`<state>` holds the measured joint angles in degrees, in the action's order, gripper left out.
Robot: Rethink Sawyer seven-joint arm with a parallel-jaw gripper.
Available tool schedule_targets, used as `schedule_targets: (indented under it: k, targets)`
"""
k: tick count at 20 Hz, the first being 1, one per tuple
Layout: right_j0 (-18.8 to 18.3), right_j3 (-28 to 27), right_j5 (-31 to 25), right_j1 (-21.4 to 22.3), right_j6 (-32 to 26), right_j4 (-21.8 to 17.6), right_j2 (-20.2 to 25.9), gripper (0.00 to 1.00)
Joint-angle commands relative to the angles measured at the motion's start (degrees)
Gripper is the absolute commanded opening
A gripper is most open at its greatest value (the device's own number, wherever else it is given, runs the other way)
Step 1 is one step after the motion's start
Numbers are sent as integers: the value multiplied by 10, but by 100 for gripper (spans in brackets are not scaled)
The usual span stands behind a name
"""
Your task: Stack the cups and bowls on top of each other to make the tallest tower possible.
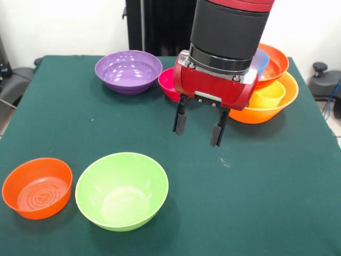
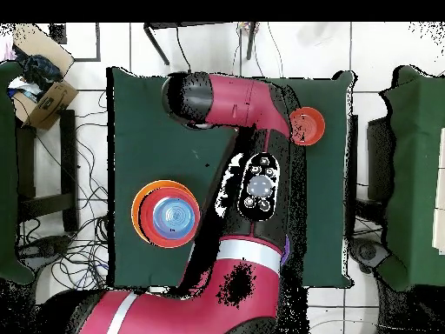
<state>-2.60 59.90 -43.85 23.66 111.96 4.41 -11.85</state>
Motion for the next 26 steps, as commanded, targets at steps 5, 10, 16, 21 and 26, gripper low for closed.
schedule_targets:
  k: [5,10,16,21,26]
  targets:
    - [-70,-15,-108,15,-171,-41,112,100]
    - [-88,-17,-138,10,-168,-35,140,100]
    - [-105,6,-133,9,-179,-48,163,100]
    - [-113,3,-152,4,-185,-53,177,100]
    - [-127,5,-170,0,-205,-53,198,100]
